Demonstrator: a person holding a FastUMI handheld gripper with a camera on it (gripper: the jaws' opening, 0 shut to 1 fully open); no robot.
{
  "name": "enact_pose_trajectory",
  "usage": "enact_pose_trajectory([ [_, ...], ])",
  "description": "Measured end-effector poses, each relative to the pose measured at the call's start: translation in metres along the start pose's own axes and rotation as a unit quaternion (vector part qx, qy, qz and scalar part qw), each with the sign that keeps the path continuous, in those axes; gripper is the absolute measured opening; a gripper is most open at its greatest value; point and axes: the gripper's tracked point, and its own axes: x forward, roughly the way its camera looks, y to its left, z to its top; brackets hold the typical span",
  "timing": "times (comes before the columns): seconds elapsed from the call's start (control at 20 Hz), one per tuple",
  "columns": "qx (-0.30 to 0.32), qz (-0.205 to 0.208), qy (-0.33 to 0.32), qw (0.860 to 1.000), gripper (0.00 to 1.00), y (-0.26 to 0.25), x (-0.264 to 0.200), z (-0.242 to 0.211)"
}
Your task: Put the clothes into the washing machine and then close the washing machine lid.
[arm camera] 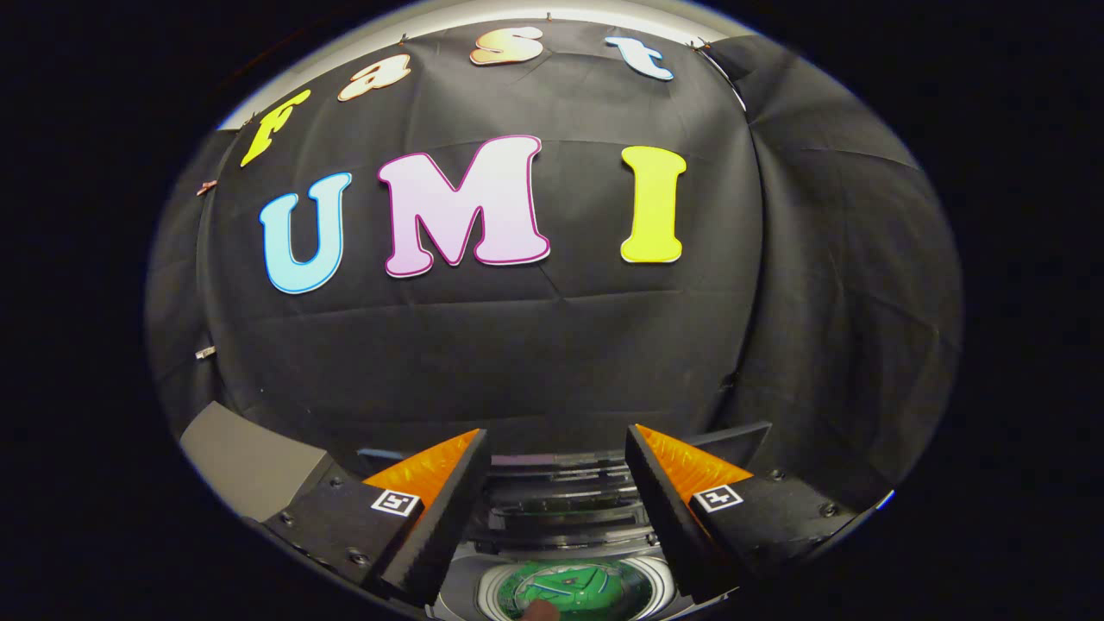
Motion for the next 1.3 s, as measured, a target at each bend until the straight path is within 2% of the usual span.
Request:
enact_pose_trajectory([
  [0.4, -0.005, -0.006, 0.036, 0.999, 0.99, -0.004, 0.049, -0.020],
  [0.55, -0.015, -0.010, 0.042, 0.999, 1.00, -0.006, 0.052, -0.024],
  [1.3, -0.013, -0.011, 0.012, 1.000, 1.00, -0.012, 0.001, -0.036],
])
